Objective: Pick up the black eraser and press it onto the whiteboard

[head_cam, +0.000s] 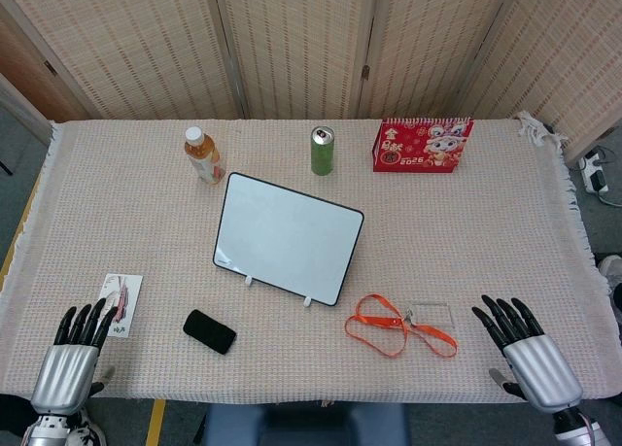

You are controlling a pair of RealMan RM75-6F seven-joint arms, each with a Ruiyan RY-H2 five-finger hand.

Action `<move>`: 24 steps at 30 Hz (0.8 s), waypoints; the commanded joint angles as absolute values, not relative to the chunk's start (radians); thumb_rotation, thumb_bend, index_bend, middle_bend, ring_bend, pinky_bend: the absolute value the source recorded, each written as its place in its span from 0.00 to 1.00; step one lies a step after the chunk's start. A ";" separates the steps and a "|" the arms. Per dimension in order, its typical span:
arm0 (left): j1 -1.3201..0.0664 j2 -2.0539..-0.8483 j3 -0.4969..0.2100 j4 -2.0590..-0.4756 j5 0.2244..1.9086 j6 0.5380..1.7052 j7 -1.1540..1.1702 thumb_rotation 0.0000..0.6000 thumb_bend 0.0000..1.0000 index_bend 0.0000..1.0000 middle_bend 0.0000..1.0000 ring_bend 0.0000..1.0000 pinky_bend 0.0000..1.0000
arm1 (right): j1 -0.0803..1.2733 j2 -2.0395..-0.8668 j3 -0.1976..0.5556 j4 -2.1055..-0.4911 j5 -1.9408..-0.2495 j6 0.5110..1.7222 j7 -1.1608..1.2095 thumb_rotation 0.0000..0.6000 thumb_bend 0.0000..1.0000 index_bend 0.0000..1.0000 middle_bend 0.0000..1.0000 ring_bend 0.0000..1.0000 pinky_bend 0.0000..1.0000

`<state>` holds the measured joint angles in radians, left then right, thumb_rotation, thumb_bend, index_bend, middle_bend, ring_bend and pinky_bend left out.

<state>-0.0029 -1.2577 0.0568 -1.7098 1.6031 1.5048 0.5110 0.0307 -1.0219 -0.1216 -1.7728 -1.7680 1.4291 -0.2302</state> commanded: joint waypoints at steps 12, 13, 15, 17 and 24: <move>-0.090 -1.249 0.070 -1.722 1.623 1.355 0.517 1.00 0.26 0.00 0.56 0.41 0.51 | 0.034 -1.036 -0.116 -1.774 -1.748 1.411 -0.257 1.00 0.26 0.00 0.00 0.00 0.00; -0.108 -1.241 0.066 -1.739 1.611 1.323 0.524 1.00 0.26 0.01 0.67 0.50 0.59 | 0.036 -1.038 -0.115 -1.775 -1.745 1.405 -0.263 1.00 0.26 0.00 0.00 0.00 0.00; -0.155 -1.232 0.044 -1.765 1.593 1.261 0.549 1.00 0.26 0.07 0.90 0.71 0.75 | 0.040 -1.044 -0.111 -1.776 -1.734 1.393 -0.275 1.00 0.26 0.00 0.00 0.00 0.00; -0.182 -1.239 0.025 -1.772 1.581 1.234 0.569 1.00 0.26 0.16 0.98 0.83 0.86 | 0.042 -1.046 -0.108 -1.778 -1.724 1.387 -0.279 1.00 0.26 0.00 0.00 0.00 0.00; -0.264 -1.285 -0.005 -1.777 1.521 1.123 0.619 1.00 0.27 0.29 1.00 1.00 1.00 | 0.053 -1.043 -0.098 -1.780 -1.699 1.372 -0.273 1.00 0.26 0.00 0.00 0.00 0.00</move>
